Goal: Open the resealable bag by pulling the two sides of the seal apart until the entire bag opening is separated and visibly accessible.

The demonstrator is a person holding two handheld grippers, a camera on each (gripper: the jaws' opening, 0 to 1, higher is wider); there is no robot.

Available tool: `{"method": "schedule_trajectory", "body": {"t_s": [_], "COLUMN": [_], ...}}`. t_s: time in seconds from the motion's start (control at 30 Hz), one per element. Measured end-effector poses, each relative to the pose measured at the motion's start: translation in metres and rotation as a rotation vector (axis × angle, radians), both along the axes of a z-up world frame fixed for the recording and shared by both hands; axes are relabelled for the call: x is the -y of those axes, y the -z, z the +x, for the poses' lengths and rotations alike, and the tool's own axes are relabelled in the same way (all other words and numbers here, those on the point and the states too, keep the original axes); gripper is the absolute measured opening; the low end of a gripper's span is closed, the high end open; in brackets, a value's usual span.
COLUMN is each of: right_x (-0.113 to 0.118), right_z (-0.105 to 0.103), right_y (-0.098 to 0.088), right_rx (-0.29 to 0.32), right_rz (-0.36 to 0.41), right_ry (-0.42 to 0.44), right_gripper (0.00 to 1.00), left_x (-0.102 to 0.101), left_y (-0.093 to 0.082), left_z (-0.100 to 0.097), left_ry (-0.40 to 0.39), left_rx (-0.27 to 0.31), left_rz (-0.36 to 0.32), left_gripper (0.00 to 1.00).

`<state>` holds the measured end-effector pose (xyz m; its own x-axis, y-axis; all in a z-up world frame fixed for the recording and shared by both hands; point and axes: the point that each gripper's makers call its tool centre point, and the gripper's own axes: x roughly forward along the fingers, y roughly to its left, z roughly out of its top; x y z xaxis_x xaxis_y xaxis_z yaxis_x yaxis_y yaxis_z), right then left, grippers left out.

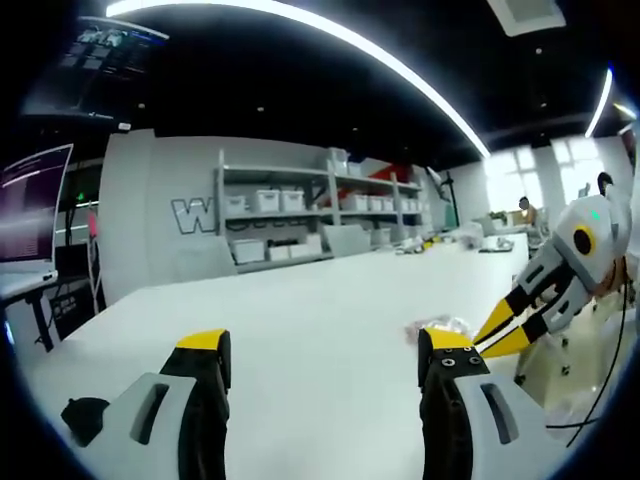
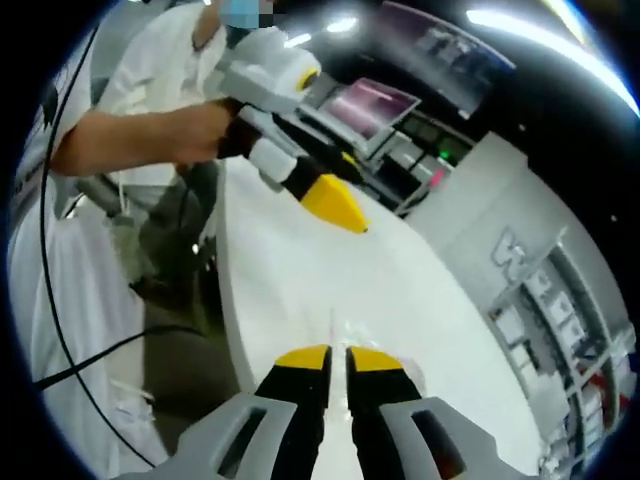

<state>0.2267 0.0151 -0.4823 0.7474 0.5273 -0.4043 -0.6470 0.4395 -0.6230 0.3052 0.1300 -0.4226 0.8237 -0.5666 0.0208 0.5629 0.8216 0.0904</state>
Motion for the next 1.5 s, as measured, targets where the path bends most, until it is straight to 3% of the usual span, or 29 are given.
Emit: {"method": "schedule_trajectory", "body": {"t_s": [0.67, 1.03, 1.1, 1.33, 1.43, 1.5], "right_x": [-0.001, 0.002, 0.003, 0.018, 0.024, 0.027], "right_z": [0.000, 0.003, 0.004, 0.013, 0.017, 0.019], "right_y": [0.005, 0.010, 0.007, -0.018, -0.025, -0.028], "right_rx": [-0.076, -0.090, -0.067, -0.042, -0.069, -0.075], "right_rz": [0.041, 0.017, 0.013, 0.101, 0.170, 0.185], "right_ry": [0.025, 0.035, 0.028, 0.050, 0.061, 0.066], "right_gripper": [0.01, 0.00, 0.00, 0.00, 0.00, 0.00], "left_x": [-0.001, -0.001, 0.000, 0.013, 0.029, 0.040], "left_y": [-0.002, -0.005, -0.005, -0.007, -0.011, -0.012], "left_z": [0.000, -0.002, -0.003, -0.019, -0.035, -0.043], "left_ry": [-0.004, -0.004, -0.002, 0.111, 0.210, 0.253], "left_rx": [0.005, 0.018, 0.021, 0.080, 0.124, 0.160], "left_rz": [-0.007, -0.012, -0.013, 0.033, 0.058, 0.109], "left_gripper": [0.76, 0.76, 0.75, 0.66, 0.61, 0.53]}}
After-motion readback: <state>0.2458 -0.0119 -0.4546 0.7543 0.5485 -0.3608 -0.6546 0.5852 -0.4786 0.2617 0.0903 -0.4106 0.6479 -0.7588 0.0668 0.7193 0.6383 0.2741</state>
